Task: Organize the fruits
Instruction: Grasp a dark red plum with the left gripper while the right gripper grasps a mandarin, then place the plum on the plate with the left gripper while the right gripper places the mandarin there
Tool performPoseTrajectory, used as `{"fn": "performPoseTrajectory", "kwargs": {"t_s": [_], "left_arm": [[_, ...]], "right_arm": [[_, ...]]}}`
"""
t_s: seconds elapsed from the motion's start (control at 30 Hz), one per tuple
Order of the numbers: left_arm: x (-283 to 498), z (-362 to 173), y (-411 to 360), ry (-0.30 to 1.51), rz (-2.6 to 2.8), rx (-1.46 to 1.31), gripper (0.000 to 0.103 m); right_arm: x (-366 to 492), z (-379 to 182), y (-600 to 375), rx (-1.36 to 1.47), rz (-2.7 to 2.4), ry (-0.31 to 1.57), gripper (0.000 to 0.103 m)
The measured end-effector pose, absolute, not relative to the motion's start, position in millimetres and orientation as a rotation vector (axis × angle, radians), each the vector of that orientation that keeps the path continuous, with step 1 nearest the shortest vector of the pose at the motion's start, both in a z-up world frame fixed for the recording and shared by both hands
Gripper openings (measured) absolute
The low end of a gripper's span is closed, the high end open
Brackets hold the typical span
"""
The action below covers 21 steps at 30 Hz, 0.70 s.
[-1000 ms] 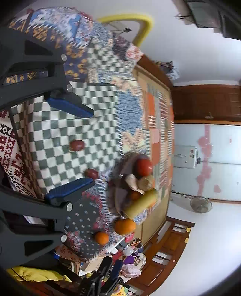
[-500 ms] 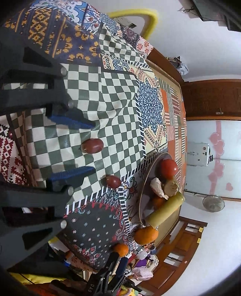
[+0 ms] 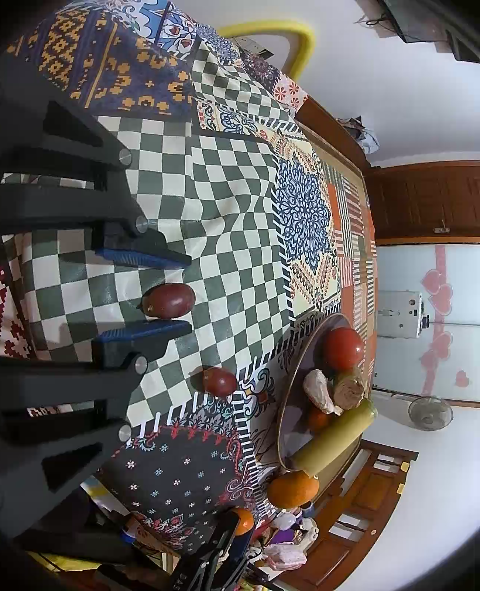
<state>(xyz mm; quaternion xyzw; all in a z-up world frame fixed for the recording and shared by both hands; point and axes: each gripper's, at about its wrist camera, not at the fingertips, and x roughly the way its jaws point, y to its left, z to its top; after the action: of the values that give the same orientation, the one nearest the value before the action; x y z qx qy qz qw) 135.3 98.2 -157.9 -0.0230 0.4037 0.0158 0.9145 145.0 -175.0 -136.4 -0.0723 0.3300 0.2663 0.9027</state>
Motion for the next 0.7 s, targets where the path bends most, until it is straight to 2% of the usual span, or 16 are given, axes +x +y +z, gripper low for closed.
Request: {"fn": "performPoseTrajectory", "kwargs": {"t_s": [0.1,0.2,0.3,0.7], "left_arm": [[134.9,-158.0,99.3,0.829,0.028,-0.057,0.025],[134.1,-158.2,100.1,0.828,0.027,-0.052,0.020],[133.2,-156.5,100.4,0.826,0.024,-0.054,0.016],[134.9,-139.1,94.5,0.783,0.015,-0.036,0.015]], "right_arm": [[146.3,-137.1,-174.7,-0.151,0.548,0.685,0.045],[145.3,-134.8,-175.8,-0.136,0.574,0.689,0.035],[144.6,-132.7,-173.9,-0.123,0.598,0.691,0.035],[144.9,-119.3,-156.7,-0.121,0.632,0.647,0.035]]}}
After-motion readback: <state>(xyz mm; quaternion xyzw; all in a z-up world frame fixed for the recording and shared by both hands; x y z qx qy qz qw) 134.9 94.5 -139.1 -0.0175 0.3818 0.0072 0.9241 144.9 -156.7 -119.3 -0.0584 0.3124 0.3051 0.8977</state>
